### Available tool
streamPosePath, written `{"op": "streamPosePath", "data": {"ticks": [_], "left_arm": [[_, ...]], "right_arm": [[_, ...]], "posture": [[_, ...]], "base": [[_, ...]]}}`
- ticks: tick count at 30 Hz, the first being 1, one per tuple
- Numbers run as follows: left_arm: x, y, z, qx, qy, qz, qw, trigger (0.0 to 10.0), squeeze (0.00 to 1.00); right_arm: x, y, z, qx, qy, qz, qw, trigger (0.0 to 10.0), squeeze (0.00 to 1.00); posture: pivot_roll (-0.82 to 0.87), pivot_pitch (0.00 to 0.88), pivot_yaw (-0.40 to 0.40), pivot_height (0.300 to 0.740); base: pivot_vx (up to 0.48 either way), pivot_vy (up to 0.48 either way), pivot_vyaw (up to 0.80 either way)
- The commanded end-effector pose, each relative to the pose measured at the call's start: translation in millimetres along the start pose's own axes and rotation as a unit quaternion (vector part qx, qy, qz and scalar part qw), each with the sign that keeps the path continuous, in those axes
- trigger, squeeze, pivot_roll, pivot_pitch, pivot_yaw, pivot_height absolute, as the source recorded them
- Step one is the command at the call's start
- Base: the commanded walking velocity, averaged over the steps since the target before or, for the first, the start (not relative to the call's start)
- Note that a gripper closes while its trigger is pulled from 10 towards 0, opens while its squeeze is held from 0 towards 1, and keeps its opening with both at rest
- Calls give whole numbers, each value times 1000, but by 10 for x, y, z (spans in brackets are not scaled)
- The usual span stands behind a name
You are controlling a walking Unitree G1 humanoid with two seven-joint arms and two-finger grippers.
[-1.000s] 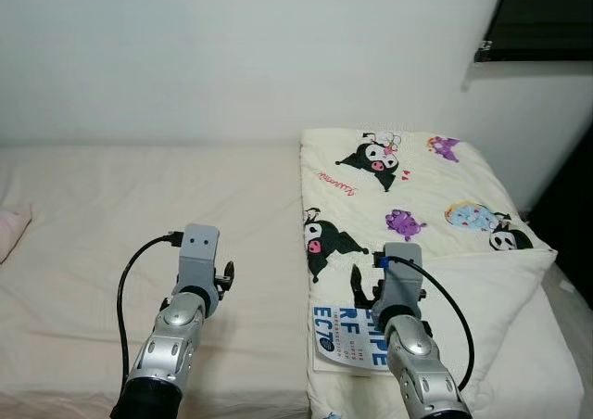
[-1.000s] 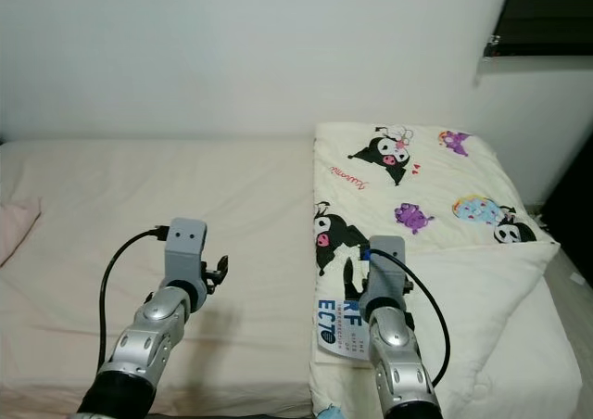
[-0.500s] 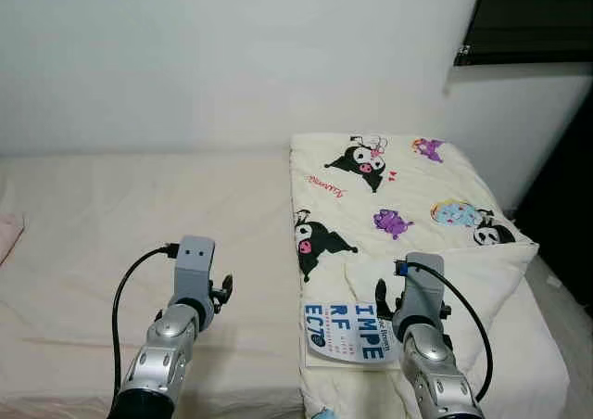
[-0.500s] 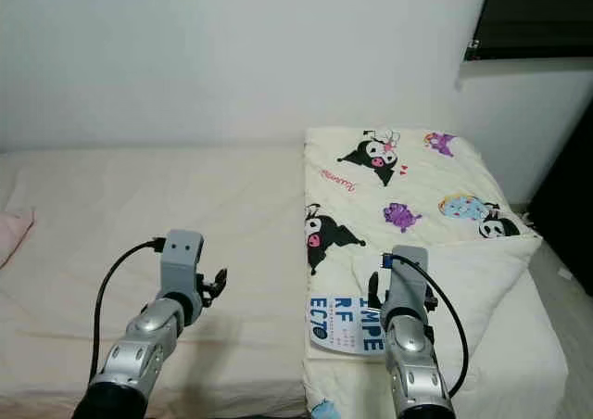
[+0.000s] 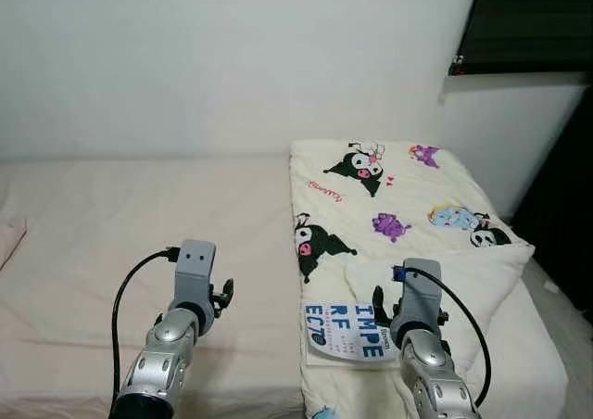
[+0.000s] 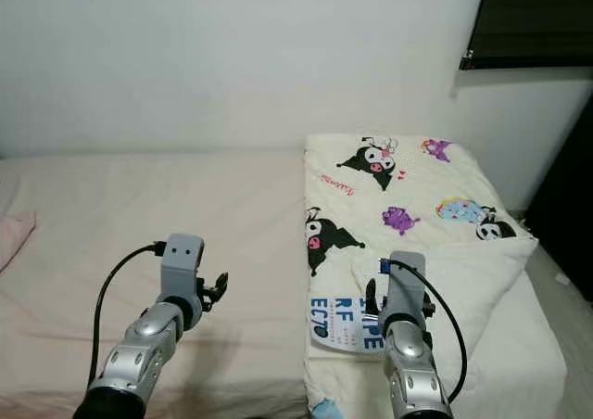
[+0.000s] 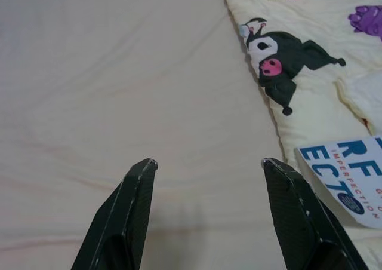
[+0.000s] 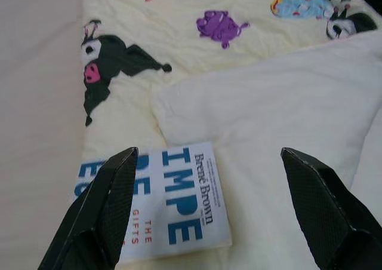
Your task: Clean up the room
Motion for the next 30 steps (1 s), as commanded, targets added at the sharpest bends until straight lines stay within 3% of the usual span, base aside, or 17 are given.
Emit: {"op": "streamPosePath", "data": {"ticks": [1, 17, 30], "left_arm": [[5, -42, 3, -6, -4, -5, 1000, 10000, 0], [159, -31, 15, -2, -34, -5, 999, 10000, 0], [248, -13, 17, 2, -50, -5, 999, 10000, 0]], "right_arm": [[1, -36, 11, -8, 0, -5, 1000, 10000, 0], [26, -69, 32, -15, -4, -11, 1000, 10000, 0], [67, -110, 46, -23, -12, -30, 999, 10000, 0]], "posture": [[-26, 48, 5, 647], [-28, 52, 16, 647], [-33, 47, 13, 620]], "base": [[0, 0, 0], [0, 0, 0], [0, 0, 0]]}}
Point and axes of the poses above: a point about 5 cm out from each wrist's last joint towards the gripper, its own z axis pointing back from the gripper into the wrist, its own y axis along the axis of the wrist's last joint, x = y × z, the point moved 5 cm from there along -z, pointing out of the wrist towards the gripper, and after that the axes turned 8 degrees about -z, right-handed, at the moved point
